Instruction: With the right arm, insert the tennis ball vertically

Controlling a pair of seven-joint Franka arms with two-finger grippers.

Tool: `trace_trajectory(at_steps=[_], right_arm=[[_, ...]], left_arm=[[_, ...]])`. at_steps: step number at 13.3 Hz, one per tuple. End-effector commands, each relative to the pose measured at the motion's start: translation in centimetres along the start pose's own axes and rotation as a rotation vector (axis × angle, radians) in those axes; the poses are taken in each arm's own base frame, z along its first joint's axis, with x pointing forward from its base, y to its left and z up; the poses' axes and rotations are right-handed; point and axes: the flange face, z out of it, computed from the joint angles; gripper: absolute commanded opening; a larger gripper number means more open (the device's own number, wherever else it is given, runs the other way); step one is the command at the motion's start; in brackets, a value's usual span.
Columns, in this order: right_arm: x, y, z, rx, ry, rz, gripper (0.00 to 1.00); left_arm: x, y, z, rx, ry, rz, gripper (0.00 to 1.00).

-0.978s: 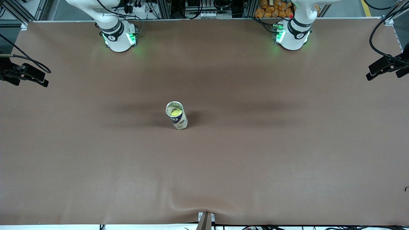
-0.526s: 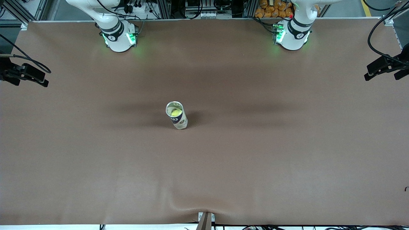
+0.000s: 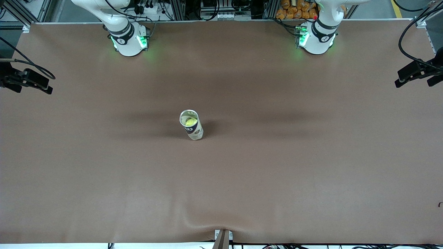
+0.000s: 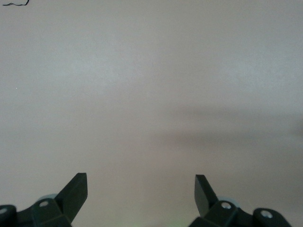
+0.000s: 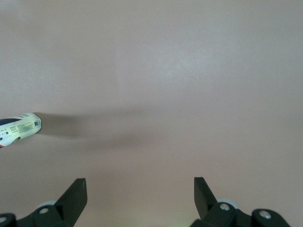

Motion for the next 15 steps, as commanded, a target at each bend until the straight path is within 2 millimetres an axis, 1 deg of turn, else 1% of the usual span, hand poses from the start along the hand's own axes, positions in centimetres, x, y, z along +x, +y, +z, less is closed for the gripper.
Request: trace_trajectory(at_steps=[1,3,5,8,12,15], right_arm=[[-0.25,1.27,0.01,0.016,-0.007,0.017,1.0],[-0.23,1.27,-0.01,0.016,-0.006,0.017,1.0],[-0.25,1.19,0.01,0.016,-0.007,0.016,1.0],[-0.21,1.27,0.17,0.016,-0.012,0.017,1.0],[-0.23,1.36,0.19,0.016,-0.013,0.019,1.0],[-0.21,1.36,0.17,0.016,-0.012,0.019,1.0]], left_arm=[[0.14,0.26,-0.5,-0.007,0.012,-0.008,1.0],[0.19,0.38,-0.84,-0.003,0.02,-0.009,1.0],[0.34,0.22,-0.67,-0.002,0.017,-0.008,1.0],[0.32,0.63,-0.94,-0.003,0.021,0.001,1.0],[0.22,0.42,-0.86,-0.013,0.012,0.0,1.0],[0.44,0.51,-0.43,-0.013,0.003,0.003,1.0]])
